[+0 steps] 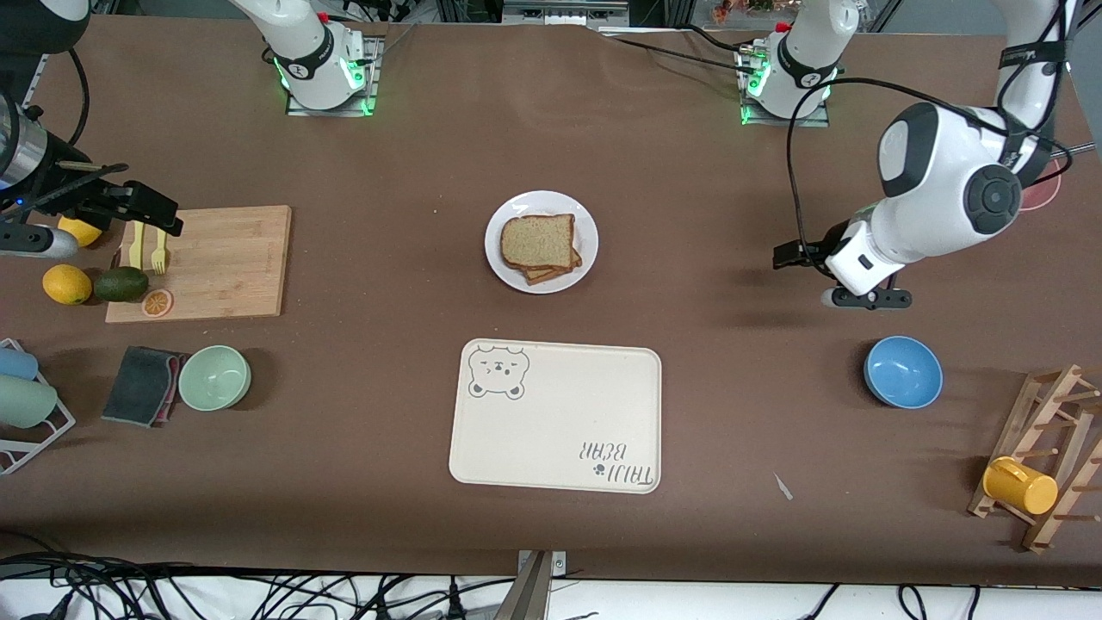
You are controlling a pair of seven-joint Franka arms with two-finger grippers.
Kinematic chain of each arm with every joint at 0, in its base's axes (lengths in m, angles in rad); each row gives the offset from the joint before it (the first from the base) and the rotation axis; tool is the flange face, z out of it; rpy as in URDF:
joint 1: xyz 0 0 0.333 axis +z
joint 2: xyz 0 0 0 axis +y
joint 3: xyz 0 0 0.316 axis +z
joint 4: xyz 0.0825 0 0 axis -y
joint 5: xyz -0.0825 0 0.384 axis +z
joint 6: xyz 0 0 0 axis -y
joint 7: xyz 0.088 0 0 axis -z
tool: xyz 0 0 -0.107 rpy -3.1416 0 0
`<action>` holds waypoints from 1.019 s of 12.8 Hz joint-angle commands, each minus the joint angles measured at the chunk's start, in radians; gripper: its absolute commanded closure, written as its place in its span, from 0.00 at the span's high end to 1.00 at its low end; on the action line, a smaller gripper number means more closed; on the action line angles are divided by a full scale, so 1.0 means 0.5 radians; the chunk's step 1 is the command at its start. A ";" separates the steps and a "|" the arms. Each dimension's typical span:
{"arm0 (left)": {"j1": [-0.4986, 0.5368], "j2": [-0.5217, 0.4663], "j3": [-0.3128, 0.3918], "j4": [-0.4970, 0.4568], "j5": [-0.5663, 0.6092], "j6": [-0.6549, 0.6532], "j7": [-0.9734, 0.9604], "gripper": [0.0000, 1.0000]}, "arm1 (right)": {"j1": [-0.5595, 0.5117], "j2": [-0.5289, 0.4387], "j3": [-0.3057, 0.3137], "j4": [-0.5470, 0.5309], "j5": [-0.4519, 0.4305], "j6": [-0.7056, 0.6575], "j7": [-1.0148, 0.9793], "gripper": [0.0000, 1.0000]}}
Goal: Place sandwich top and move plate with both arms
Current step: 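Reach the left gripper toward the white plate rim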
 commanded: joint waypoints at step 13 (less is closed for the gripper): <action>-0.038 0.097 -0.471 -0.424 -1.344 0.609 0.158 1.00 | 0.021 0.022 0.001 0.039 0.031 -0.004 -0.009 1.00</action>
